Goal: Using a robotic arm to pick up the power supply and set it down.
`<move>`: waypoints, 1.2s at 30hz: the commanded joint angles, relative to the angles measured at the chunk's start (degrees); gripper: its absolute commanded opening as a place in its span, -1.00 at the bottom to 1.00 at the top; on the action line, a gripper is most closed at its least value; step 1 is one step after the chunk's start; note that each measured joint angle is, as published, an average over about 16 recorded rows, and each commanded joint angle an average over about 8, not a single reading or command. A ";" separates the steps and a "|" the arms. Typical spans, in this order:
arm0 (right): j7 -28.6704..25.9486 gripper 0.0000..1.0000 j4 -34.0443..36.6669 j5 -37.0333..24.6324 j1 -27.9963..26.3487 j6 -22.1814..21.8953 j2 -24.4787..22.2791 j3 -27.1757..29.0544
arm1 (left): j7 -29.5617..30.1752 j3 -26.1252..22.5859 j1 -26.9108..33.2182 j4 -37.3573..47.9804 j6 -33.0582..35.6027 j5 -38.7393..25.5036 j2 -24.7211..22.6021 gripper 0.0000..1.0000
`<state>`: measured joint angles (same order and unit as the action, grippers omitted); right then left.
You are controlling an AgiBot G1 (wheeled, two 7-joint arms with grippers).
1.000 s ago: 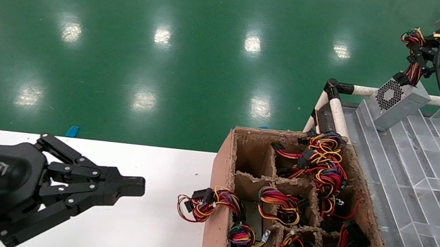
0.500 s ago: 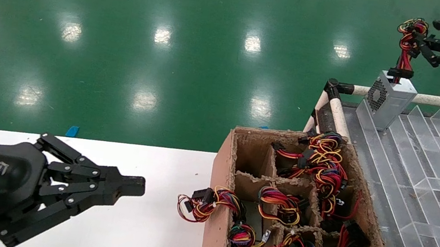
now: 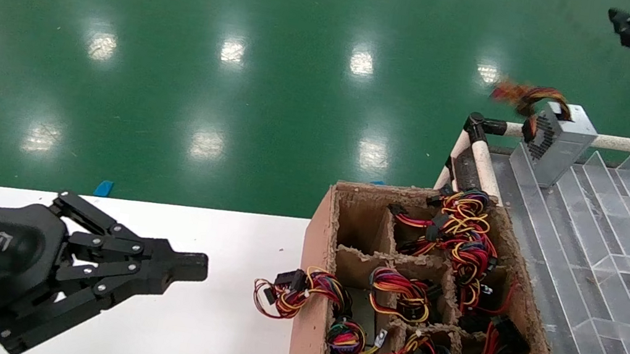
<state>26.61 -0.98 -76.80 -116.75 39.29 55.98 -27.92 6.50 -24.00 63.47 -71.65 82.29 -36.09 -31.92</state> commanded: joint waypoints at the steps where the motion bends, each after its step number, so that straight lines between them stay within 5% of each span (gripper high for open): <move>1: 0.30 1.00 -0.41 0.22 -0.45 0.02 -0.24 0.15 | 0.00 0.00 0.00 0.00 0.00 0.00 0.00 -1.00; 15: -4.47 1.00 -11.04 5.88 6.92 6.67 -3.42 2.32 | 0.00 0.00 0.00 0.00 0.00 0.00 0.00 -1.00; 16: -5.11 1.00 -12.25 6.45 7.87 7.45 -3.76 2.51 | 0.00 0.00 0.00 0.00 0.00 0.00 0.00 -0.93; 24: -10.24 1.00 -21.85 10.98 15.39 13.64 -6.50 4.00 | 0.00 0.00 0.00 0.00 0.00 0.00 0.00 1.00; 36: -17.94 1.00 -36.27 17.79 26.70 22.95 -10.61 6.25 | 0.00 0.00 0.00 0.00 0.00 0.00 0.00 1.00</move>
<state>8.65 -37.27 -59.00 -90.03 62.26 45.37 -21.67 6.50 -24.00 63.47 -71.65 82.29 -36.08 -31.92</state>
